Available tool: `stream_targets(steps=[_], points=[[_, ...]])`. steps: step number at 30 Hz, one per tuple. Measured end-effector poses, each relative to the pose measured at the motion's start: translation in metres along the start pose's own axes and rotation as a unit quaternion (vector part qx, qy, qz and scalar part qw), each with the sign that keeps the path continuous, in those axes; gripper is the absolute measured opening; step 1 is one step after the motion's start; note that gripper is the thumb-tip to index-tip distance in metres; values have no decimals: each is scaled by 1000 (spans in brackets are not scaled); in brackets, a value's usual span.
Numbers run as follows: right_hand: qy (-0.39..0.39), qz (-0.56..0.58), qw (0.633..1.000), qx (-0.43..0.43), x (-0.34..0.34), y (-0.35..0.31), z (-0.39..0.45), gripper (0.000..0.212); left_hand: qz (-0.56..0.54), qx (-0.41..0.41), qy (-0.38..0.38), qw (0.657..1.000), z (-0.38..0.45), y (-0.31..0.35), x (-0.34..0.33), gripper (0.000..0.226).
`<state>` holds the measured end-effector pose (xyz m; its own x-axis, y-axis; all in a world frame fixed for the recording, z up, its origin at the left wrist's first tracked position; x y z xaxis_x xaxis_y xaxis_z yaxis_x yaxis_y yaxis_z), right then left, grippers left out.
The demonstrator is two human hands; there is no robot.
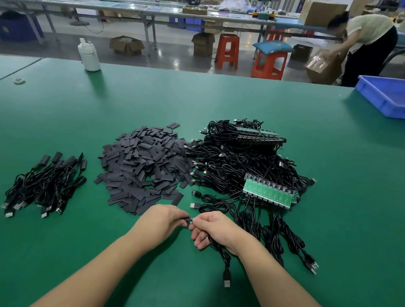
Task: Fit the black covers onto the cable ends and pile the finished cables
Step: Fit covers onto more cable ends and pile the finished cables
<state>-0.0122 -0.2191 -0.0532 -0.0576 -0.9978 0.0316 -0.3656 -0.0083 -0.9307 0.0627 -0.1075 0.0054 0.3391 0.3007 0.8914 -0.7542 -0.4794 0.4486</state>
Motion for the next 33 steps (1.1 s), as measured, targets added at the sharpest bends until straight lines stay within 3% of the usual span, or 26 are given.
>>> stream_targets(steps=[17, 33], points=[[2, -34, 999, 3, -3, -3, -1, 28, 42, -15, -15, 999, -1, 3, -16, 22], [20, 48, 999, -5, -2, -2, -3, 21, 35, -12, -2, 999, 2, 3, -14, 24]])
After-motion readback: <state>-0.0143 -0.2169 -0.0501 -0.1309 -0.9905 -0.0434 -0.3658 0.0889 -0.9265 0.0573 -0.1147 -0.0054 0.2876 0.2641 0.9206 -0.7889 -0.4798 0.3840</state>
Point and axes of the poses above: each hand's wrist, its own z-axis towards the middle knuckle, its own x-axis out of the back of the hand, y = z × x, the point moved 7 cm from there along z, towards the middle knuckle, and after that the axes turned 6 degrees about x, right-handed, at the moved point
